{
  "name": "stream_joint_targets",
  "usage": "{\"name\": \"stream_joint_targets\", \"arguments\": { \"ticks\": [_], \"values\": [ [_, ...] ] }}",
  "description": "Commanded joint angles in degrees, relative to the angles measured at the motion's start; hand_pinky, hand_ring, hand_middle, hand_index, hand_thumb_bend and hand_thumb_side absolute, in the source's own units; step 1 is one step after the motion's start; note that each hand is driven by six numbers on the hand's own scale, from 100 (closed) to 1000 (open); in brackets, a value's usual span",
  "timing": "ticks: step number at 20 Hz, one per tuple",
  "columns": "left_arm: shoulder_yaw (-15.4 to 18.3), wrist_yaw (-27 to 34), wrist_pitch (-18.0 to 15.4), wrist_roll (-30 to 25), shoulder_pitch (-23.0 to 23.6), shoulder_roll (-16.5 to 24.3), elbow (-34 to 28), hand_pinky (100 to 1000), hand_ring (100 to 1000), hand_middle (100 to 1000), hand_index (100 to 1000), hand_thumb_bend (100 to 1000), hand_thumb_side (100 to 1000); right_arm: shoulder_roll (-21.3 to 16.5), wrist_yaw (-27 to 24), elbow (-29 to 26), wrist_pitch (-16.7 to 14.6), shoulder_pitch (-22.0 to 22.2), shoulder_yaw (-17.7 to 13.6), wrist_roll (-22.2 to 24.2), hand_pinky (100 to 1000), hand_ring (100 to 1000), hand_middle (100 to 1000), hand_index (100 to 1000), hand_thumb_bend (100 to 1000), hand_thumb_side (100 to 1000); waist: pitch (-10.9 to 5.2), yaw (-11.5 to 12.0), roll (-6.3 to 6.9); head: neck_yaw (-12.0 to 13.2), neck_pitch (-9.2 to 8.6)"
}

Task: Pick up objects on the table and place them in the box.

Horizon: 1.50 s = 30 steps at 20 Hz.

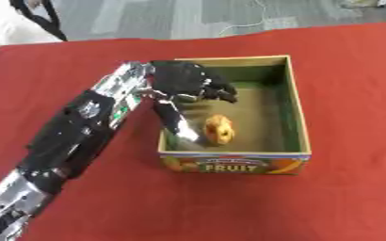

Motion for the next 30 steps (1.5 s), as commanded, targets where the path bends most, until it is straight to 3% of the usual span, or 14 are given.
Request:
{"name": "stream_joint_targets", "arguments": {
  "ticks": [1, 2, 3, 6, 7, 16, 30],
  "values": [
    [1.0, 1.7, 0.7, -3.3, -1.0, 0.8, -0.1, 768, 937, 948, 1000, 913, 1000, -0.2, -0.3, -1.1, -0.1, -0.8, -0.1, -0.2, 859, 860, 622, 818, 100, 1000, -1.3, 0.1, -0.26, -0.1, -0.73],
    [1.0, 2.4, 0.9, -4.2, -1.1, 0.8, -0.4, 768, 937, 948, 1000, 913, 1000, -0.2, -0.3, -1.1, -0.1, -0.8, -0.1, -0.2, 859, 860, 622, 818, 100, 1000, -1.3, 0.1, -0.26, -0.1, -0.74],
    [1.0, 3.1, 1.1, -5.1, -1.1, 0.8, -0.6, 768, 936, 948, 1000, 858, 1000, -0.2, -0.3, -1.1, -0.1, -0.8, -0.1, -0.2, 859, 860, 622, 818, 100, 1000, -1.3, 0.1, -0.26, -0.1, -0.76],
    [1.1, 4.9, 1.3, -7.6, -1.1, 0.9, -1.4, 768, 936, 948, 1000, 858, 1000, -0.2, -0.3, -1.1, -0.1, -0.7, -0.2, -0.2, 859, 860, 622, 818, 100, 1000, -1.29, 0.1, -0.26, -0.1, -0.78],
    [1.3, 5.6, 1.5, -7.9, -1.1, 0.9, -1.9, 755, 915, 923, 1000, 592, 1000, -0.1, -0.3, -1.1, 0.0, -0.7, -0.2, -0.2, 859, 860, 624, 816, 100, 1000, -1.37, 0.1, -0.36, -0.1, -1.32],
    [1.1, 10.3, 3.4, -9.1, -0.6, 1.9, -5.5, 747, 909, 913, 1000, 587, 1000, 0.0, -0.1, -1.1, 0.1, -0.7, -0.3, -0.5, 859, 860, 624, 816, 100, 1000, -1.54, 0.2, -0.63, -0.1, -2.05],
    [1.1, 11.4, 4.2, -10.1, -0.4, 1.9, -6.3, 740, 906, 908, 1000, 588, 1000, 0.0, 0.0, -1.1, 0.1, -0.7, -0.3, -0.6, 859, 860, 625, 816, 100, 1000, -1.59, 0.2, -0.7, -0.1, -1.99]
  ]
}}
